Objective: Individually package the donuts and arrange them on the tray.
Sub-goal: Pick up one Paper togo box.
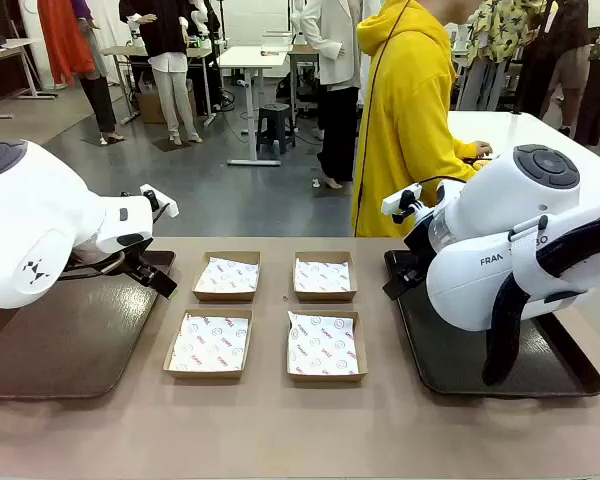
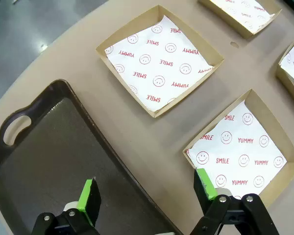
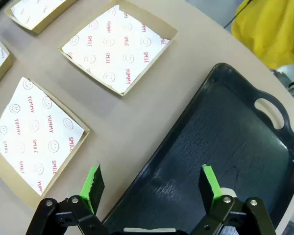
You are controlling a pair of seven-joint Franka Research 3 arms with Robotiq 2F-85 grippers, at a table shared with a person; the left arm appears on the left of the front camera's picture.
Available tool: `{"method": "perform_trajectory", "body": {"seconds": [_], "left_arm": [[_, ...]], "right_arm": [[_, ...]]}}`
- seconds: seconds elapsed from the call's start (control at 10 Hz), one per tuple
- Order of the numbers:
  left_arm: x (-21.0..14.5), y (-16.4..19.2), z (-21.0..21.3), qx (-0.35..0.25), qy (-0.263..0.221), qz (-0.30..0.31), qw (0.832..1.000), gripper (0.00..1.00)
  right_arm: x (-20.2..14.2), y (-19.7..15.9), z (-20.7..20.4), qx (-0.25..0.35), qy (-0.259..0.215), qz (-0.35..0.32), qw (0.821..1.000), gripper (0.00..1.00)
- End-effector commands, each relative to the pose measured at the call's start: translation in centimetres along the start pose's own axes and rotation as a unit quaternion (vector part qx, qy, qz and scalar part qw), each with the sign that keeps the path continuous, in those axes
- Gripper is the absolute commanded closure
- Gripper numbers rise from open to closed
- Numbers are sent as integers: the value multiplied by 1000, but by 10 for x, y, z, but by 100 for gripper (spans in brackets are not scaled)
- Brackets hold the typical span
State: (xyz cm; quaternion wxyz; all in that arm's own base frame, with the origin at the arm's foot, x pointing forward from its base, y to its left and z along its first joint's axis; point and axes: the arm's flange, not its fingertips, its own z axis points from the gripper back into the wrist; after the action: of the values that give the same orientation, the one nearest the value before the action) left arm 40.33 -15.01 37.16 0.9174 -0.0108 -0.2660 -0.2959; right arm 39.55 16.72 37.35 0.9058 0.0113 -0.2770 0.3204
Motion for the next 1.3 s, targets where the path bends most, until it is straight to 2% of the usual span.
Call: {"method": "perform_trajectory", "body": {"seconds": [0.0, 1.1, 1.2], "left_arm": [[0, 0, 0, 0, 0, 0, 1000, 0], [0, 0, 0, 0, 0, 0, 1000, 0], [-24, -18, 21, -6, 3, -29, 1000, 0]], "right_arm": [[0, 0, 0, 0, 0, 0, 1000, 0], [0, 0, 0, 0, 0, 0, 1000, 0], [-16, 13, 18, 2, 3, 29, 1000, 0]]}}
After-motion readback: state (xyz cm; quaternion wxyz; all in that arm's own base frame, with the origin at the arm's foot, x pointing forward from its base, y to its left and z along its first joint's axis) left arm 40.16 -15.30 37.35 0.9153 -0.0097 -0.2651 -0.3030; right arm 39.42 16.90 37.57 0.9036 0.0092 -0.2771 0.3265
